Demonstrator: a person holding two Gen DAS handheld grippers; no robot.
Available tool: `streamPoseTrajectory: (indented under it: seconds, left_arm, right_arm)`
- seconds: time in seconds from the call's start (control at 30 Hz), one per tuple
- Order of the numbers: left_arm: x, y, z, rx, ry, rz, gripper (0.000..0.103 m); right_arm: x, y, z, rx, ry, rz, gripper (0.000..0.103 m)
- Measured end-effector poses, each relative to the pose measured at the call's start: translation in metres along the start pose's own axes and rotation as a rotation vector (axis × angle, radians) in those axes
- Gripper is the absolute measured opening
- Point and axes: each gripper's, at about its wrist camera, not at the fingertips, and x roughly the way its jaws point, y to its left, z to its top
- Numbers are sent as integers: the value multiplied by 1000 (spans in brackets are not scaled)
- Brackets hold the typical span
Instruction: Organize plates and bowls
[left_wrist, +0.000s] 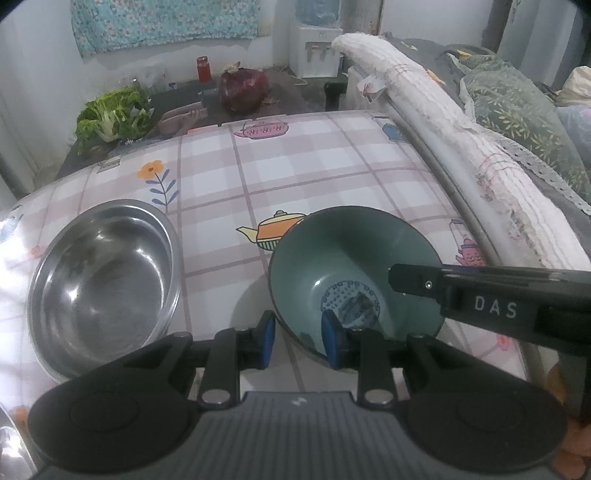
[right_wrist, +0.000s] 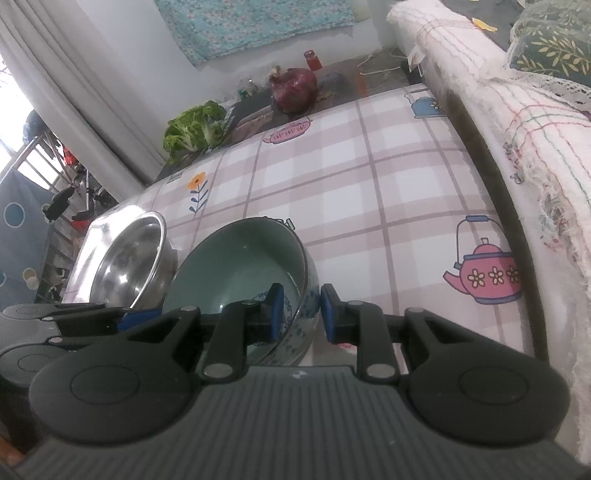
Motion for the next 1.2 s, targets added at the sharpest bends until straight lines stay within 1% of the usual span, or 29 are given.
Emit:
streamPoseTrajectory:
  seconds: [0.23, 0.43, 0.47, 0.5, 0.53, 0.57, 0.6, 0.63, 0.67, 0.7, 0.73, 0.77, 0.8, 0.83, 0.87, 0.93, 1.0, 1.07, 1.17, 1.2]
  left_arm:
    - [-17, 7, 1, -17, -37, -13, 28]
    - [-34, 30, 5, -53, -77, -17, 28]
    - [-38, 34, 5, -60, -86, -18, 27]
    - [-43, 41, 5, -69, -101, -45, 20]
    - [-48, 46, 6, -79, -106, -84, 14]
    - [-54, 51, 7, -89, -109, -109, 15]
    - [-60, 53, 7, -85, -129, -103, 15]
    - [-65, 53, 6, -71, -153, -87, 16]
    - [-67, 57, 6, -64, -176, -53, 17]
    - [-63, 64, 6, -86, -162, -29, 16]
    - [-57, 70, 9, -90, -136, -27, 16]
    - [-52, 79, 10, -108, -134, -48, 18]
    - [-48, 85, 10, -123, -113, -57, 18]
    - [-43, 88, 9, -106, -89, -57, 18]
    - [-42, 89, 8, -91, -91, -52, 18]
    - [-44, 95, 7, -74, -106, -45, 19]
    - [-45, 102, 7, -89, -114, -60, 21]
    - [-44, 105, 6, -109, -106, -72, 29]
    - [-42, 97, 4, -97, -95, -92, 31]
    - [-43, 95, 2, -89, -90, -96, 32]
  right_arm:
    - [-13, 11, 5, -13, -8, -15, 21]
    - [-23, 35, 14, -42, -25, -16, 21]
    - [-24, 42, 16, -49, -29, -12, 21]
    - [-25, 48, 18, -57, -32, -7, 21]
    - [-25, 56, 21, -68, -34, 13, 21]
    - [-24, 62, 23, -65, -26, 52, 16]
    - [-21, 72, 26, -54, -10, 112, 12]
    - [-19, 84, 28, -61, -11, 131, 12]
    - [-17, 99, 30, -98, -24, 112, 12]
    - [-15, 111, 33, -132, -59, 48, 12]
    - [-9, 115, 38, -137, -70, 9, 12]
    - [-2, 115, 42, -147, -62, -15, 12]
    - [5, 113, 44, -140, -60, -25, 12]
    - [13, 109, 47, -116, -39, -29, 12]
    - [17, 104, 50, -97, -28, -27, 12]
    - [15, 101, 52, -108, -51, -45, 13]
    - [8, 94, 56, -97, -68, -42, 14]
    - [1, 85, 61, -74, -75, -36, 14]
    - [-7, 75, 64, -46, -82, -25, 16]
    - [-10, 73, 63, -40, -80, -22, 20]
